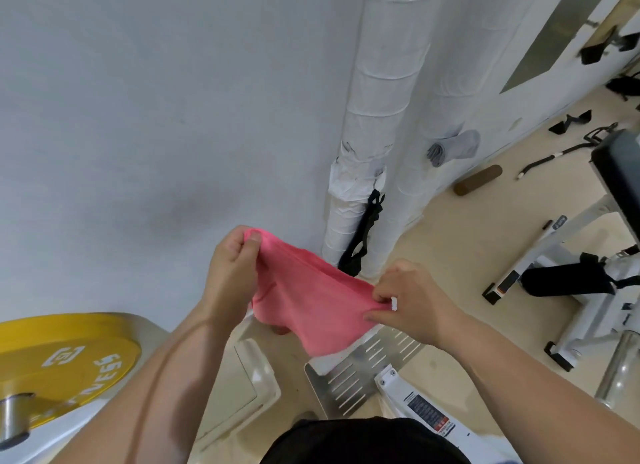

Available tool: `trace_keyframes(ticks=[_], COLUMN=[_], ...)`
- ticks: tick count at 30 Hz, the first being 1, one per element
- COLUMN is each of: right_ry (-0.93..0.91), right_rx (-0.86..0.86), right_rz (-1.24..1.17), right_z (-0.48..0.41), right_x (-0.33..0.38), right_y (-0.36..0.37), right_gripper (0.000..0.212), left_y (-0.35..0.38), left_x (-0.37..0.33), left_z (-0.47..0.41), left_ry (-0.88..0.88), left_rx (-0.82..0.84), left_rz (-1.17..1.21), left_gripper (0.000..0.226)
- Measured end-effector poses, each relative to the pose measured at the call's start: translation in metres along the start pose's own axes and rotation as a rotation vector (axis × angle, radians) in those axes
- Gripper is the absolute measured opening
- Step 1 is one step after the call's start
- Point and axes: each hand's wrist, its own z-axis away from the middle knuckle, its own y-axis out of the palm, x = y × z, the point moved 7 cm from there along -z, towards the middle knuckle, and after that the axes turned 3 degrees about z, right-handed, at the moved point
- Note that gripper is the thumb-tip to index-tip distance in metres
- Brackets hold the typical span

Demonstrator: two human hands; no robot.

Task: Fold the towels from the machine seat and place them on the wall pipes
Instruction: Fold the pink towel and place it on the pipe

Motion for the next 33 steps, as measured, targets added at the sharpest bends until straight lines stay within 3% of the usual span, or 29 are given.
trace_keyframes(ticks=[3,7,12,16,20,24,28,33], right_ry=[-0.073,-0.003,0.272,0.328,0.384,0.440,0.567,0.709], right_rx=[-0.069,-0.084,-0.191,-0.253,-0.335,-0.419,-0.479,-0.524], right_rz=[0.122,0.157,-0.231,-0.450,-0.599,-0.786,-1.055,-1.153], right_z=[-0.002,-0.005,-0.004,0.003,0.011,0.010,0.012,0.019], right_x=[-0.015,-0.040,-0.062,-0.069,-0.082,-0.090,-0.097,-0.107], right_y=[-0.006,-0.026,-0.072,-0.106,-0.123,-0.114,-0.100,-0.083], right_gripper=[0.035,0.039,0.026,0.023,0.020,0.018,0.030,0.002], left_y=[-0.010,-0.013,-0.006,0.012,0.028,0.038,0.038,0.048], left_x=[-0.002,-0.008,-0.016,-0.041,-0.059,-0.064,-0.051,-0.040], left_z=[-0.011,-0.022,-0.030,-0.031,-0.040,-0.053,-0.063,-0.054], left_ry=[0.027,0.042,0.069,0.176,0.193,0.153,0.020,-0.096], left_rx=[-0.021,-0.033,0.079,0.304,0.395,0.339,0.241,0.203], left_rz=[-0.039,-0.044,-0.063,-0.180,-0.259,-0.277,-0.155,0.033], left_gripper=[0.030,0.027,0.024,0.035,0.045,0.037,0.031,0.031])
